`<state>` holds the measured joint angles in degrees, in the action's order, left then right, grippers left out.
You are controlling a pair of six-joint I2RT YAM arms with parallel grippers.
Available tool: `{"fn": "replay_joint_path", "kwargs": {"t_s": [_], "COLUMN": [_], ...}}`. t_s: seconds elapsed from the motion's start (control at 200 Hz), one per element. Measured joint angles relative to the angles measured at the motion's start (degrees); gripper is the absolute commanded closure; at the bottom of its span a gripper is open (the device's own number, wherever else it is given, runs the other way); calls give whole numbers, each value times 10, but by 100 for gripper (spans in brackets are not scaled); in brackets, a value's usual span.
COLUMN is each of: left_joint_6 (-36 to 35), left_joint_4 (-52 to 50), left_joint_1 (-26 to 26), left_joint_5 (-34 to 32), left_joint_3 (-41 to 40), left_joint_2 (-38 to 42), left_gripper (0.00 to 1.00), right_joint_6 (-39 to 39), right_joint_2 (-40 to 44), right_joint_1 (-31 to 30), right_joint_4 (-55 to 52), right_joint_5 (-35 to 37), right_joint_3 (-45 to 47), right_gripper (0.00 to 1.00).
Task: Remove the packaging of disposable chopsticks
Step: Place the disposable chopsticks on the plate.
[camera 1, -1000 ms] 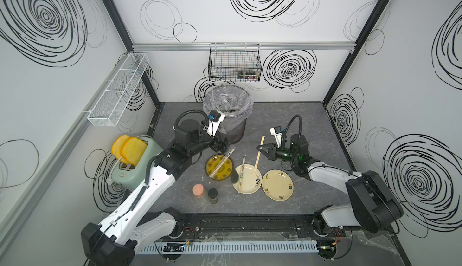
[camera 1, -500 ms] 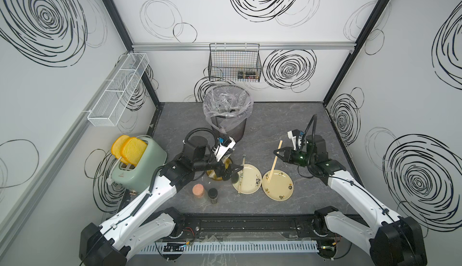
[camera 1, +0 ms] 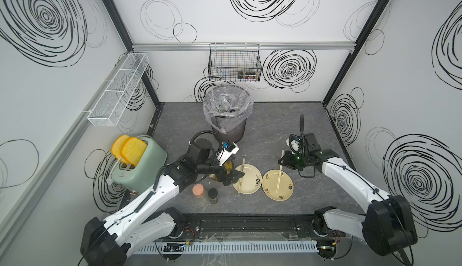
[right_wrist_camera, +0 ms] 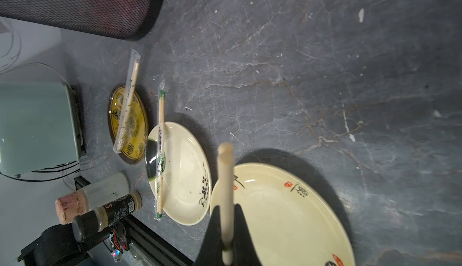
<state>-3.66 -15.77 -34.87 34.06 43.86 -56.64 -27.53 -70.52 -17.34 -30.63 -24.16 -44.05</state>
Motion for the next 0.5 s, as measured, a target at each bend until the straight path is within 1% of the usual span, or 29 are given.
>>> {"fn": "replay_joint_path", "kwargs": {"t_s": [0.235, 0.5], "left_joint_6": [-2, -2], "left_joint_4": [-9, -9], "left_joint_1": [0, 0], "left_joint_5": [-21, -27], "left_joint_3": [-1, -1], "left_joint_2": [0, -6], "left_gripper": [4, 4], "right_joint_6": [22, 30], "right_joint_2": [-29, -28], "right_joint_1": [12, 14], "right_joint_4": [-24, -42], "right_joint_5": [1, -15], "right_joint_3": [-19, -17], "right_gripper": [100, 100]}}
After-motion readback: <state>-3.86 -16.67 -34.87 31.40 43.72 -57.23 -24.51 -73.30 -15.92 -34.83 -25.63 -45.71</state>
